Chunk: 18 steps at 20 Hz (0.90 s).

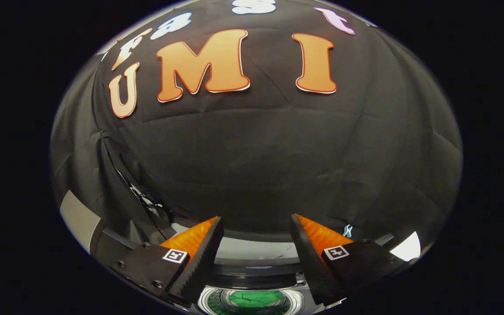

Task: Put the clothes into the washing machine and then close the washing machine lid.

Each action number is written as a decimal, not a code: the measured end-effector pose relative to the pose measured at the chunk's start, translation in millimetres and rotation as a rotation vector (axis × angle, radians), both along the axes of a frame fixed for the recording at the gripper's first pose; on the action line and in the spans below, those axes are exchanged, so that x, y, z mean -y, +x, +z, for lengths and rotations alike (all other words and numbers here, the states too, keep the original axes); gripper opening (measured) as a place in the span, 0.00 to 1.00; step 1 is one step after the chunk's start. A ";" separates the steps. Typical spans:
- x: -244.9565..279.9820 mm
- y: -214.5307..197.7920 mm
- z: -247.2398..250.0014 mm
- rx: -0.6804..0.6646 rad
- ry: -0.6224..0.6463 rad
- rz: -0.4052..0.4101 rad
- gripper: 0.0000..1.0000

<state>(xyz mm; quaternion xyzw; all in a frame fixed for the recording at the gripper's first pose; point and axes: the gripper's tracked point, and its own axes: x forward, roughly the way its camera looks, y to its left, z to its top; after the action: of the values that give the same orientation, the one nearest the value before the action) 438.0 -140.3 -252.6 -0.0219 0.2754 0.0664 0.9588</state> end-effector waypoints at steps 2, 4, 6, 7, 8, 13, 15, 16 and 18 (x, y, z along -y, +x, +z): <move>2.1 -8.9 2.4 0.021 -0.001 0.008 0.98; 4.1 -22.9 5.9 0.043 0.008 0.008 0.98; 6.5 -38.0 4.5 0.051 0.004 0.013 0.98; 7.4 -45.6 4.4 0.052 0.005 0.012 0.97; 8.7 -54.2 5.1 0.052 0.005 0.011 0.97; 15.2 -93.7 -2.6 0.046 0.000 0.010 0.97; 18.3 -108.8 -5.8 0.045 0.001 0.006 0.97; 19.8 -114.1 -7.9 0.045 0.002 0.002 0.97; 22.1 -128.3 -14.3 0.031 -0.003 -0.005 0.97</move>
<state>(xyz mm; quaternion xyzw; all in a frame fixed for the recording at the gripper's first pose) 309.8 -162.4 -266.8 -0.0236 0.2605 0.0631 0.9631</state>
